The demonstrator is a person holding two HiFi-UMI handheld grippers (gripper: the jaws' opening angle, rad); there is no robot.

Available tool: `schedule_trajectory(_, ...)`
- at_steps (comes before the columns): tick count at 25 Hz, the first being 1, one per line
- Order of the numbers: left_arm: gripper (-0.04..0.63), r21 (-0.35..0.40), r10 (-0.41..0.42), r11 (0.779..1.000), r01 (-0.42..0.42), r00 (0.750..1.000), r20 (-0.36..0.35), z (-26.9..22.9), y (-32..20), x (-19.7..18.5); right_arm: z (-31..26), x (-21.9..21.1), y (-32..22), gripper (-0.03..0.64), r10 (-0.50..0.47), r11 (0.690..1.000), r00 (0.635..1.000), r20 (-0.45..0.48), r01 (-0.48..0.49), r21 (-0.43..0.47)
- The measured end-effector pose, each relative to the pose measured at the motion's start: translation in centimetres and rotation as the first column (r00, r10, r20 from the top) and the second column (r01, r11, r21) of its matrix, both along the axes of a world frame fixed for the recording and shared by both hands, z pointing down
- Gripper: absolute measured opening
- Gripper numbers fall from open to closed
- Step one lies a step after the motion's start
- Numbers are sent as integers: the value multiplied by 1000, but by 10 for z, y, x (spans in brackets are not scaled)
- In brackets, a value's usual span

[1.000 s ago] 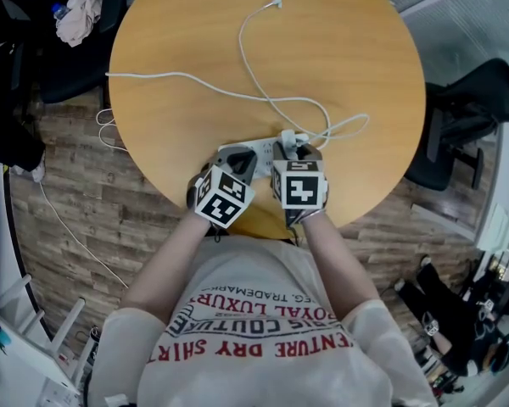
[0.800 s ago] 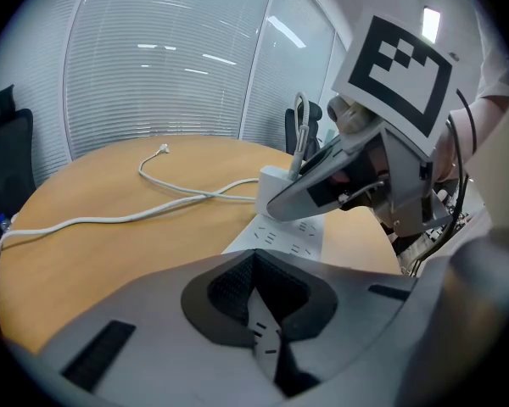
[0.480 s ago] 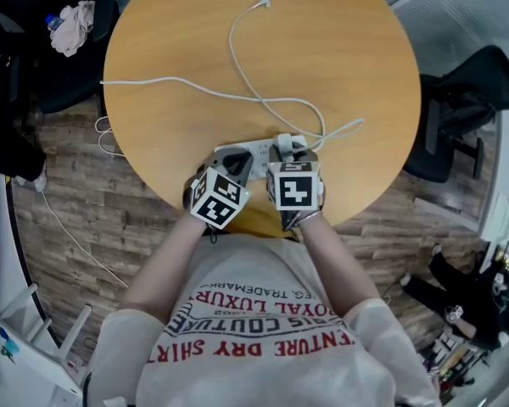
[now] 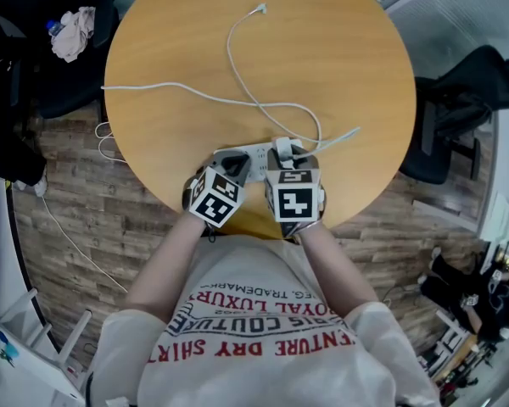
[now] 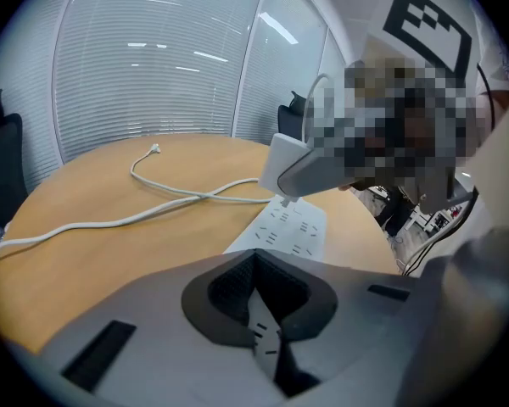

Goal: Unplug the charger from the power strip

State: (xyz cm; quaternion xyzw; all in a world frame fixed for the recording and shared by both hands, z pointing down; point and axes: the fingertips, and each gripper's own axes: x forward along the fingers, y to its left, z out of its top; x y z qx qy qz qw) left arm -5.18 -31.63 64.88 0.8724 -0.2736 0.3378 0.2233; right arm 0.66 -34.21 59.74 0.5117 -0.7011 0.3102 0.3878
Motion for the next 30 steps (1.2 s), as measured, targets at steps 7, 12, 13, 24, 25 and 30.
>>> schedule_trajectory(7,29,-33,-115,993,113,991,-74,-10,-5,-9,-37,1,3,155,-67,993,995,70,60,106)
schedule_trajectory(12,29,63,-220,970,234,960,-173,-62,-15,-29,-77,5,-2,155,-156,959,982,105,125,254)
schedule_trajectory(13,29,98,-241,960,262,953,-184,-78,-19,-34,-86,6,-3,155,-179,947,978,104,143,287)
schedule_trajectory(24,29,423,-282,786,451,870,-404,-269,-33,-66,-197,18,-19,155,-260,810,953,152,130,572)
schedule_trajectory(25,29,438,-280,774,458,867,-412,-280,-31,-68,-206,20,-19,155,-268,797,951,157,127,590)
schedule_trajectory(30,29,457,-292,743,489,851,-436,-312,-21,-78,-239,27,-15,155,-292,750,937,193,99,654)
